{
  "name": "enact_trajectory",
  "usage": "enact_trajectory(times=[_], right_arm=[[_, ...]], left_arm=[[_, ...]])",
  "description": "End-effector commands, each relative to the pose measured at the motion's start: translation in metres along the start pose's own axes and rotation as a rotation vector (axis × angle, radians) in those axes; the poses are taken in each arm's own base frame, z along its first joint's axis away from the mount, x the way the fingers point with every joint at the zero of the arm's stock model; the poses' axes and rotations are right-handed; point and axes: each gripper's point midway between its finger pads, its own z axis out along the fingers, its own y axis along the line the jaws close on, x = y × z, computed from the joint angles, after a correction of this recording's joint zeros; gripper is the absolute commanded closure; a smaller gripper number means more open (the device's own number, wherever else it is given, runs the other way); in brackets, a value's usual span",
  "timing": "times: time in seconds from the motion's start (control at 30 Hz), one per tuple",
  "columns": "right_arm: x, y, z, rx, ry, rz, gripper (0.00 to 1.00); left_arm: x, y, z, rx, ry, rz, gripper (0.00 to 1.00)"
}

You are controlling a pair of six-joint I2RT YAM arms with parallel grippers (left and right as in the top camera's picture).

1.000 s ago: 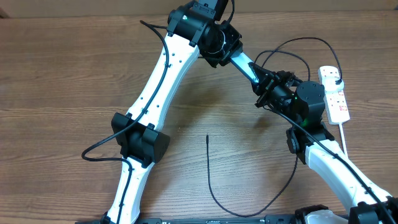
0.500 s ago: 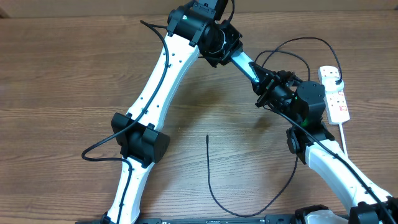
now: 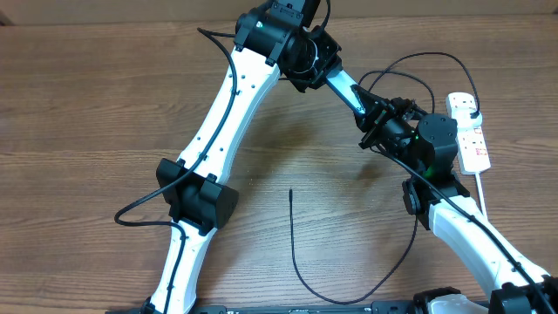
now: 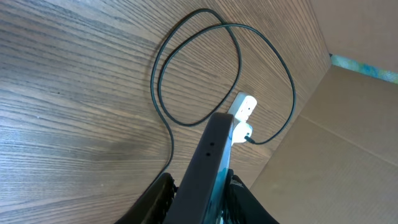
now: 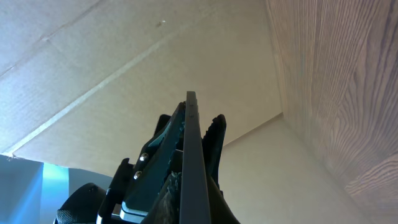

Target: Plug charger to phone and switch on socket

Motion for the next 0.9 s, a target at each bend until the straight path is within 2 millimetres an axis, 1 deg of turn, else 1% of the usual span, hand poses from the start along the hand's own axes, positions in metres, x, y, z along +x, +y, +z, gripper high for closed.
enact_trajectory(times=[0.0, 0.2, 0.27, 0.3, 0.87], right_arm=[[0.0245, 0.0192, 0.0003, -0.038, 0.084, 0.065, 0.96], [0.0249, 0.0197, 0.0003, -0.040, 0.086, 0.064, 0.96], [0.0251, 0.0196, 0.0003, -0.040, 0.087, 0.064, 0.96], [0.0255, 0.0194, 0.0002, -0.038, 0.089, 0.064, 0.96], [0.0270, 0.0183, 0.0001, -0.032, 0.098, 0.063, 0.96]], left_arm=[[0.0021, 0.0089, 0.0031, -0.054, -0.039, 0.015, 0.84], [0.0024, 0.0095, 0.0034, -0.059, -0.043, 0.016, 0.90], [0.0020, 0.0097, 0.0034, -0.060, -0.046, 0.016, 0.95], [0.0021, 0.0096, 0.0034, -0.060, -0.046, 0.017, 0.96], [0.0019, 0.0087, 0.0035, -0.056, -0.047, 0.009, 0.96]])
